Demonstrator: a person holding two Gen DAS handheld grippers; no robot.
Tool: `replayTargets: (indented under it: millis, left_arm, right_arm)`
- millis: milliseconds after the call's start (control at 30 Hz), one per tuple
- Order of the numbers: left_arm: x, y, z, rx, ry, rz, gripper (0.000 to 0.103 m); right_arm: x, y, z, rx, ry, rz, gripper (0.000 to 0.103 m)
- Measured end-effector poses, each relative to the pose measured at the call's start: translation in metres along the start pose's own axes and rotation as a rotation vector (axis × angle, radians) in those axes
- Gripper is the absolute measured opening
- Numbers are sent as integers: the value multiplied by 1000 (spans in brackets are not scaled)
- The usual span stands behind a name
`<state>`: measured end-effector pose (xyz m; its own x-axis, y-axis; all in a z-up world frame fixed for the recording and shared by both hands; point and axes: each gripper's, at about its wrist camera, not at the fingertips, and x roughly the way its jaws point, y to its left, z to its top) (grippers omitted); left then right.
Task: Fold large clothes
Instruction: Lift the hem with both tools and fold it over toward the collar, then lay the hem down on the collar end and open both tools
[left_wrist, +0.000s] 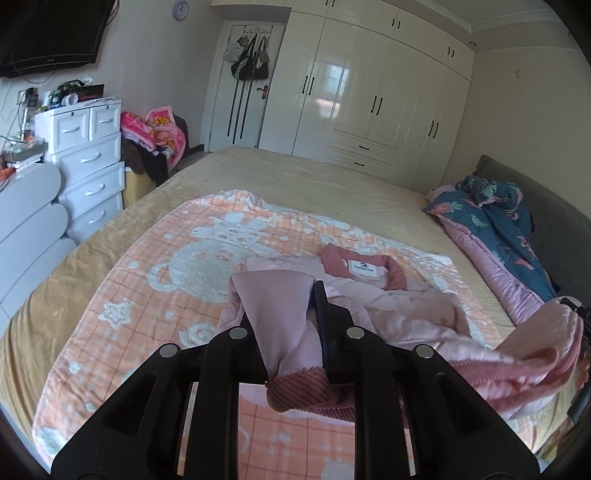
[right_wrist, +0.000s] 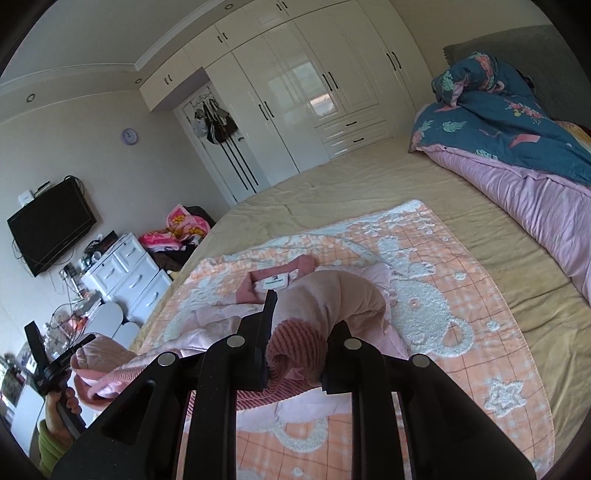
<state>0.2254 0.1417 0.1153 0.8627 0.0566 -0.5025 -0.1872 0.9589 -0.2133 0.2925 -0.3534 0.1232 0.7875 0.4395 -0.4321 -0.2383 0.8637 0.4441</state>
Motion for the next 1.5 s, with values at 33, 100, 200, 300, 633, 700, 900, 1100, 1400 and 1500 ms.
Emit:
replayTargets:
  millis: [33,100,200,300,633,700,900,1100,1400,1500]
  left_arm:
    - [3,0,1,1,-3,7,11]
    - [9,1,2,-1,-7,16,11]
    - [18,-2,4,0,-13,32,11]
    - [29,-3,5,-1,-17,47,11]
    - [58,-6,10,5,-19,73,11]
    - [63,-6,11,4,-19,75,11]
    - [78,-6,14,-4,-19,77,11]
    - [92,-5,16,-17,-15,73,11]
    - [105,-6,21,-17,-15,50,11]
    - [107,-7,23,-10,-19,45,11]
  right_arm:
    - [4,-2,2,4,0,-4,17]
    - [11,-5,4,12,-3,-12,17]
    - [22,-8,8,19,0,-26,17]
    - [35,-11,12,25,10,-42,17]
    - [74,-25,25,48,48,-76,17]
    - [81,-28,28,65,55,-76,17]
    - [97,-34,33,106,73,-64,18]
    - [99,-39,34,170,58,-4,25]
    - [90,-39,28,218,-57,92,84]
    - [86,-25,29,149,-82,88,85]
